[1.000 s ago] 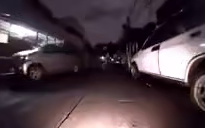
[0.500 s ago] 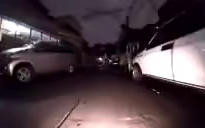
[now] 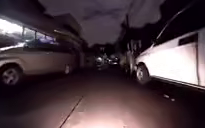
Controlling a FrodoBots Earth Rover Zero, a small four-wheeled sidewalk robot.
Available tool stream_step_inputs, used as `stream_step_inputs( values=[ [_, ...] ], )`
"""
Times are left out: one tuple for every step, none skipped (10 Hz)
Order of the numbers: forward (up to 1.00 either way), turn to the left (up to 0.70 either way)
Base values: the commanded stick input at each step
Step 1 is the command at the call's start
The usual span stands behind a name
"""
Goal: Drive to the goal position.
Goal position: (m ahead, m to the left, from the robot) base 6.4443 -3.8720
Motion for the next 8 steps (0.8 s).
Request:
stream_step_inputs(
  values=[
    [1.0, -0.15],
    [1.0, 0.0],
    [1.0, 0.0],
    [1.0, 0.0],
    [1.0, -0.23],
    [1.0, -0.09],
    [1.0, 0.0],
    [1.0, 0.0]
  ],
)
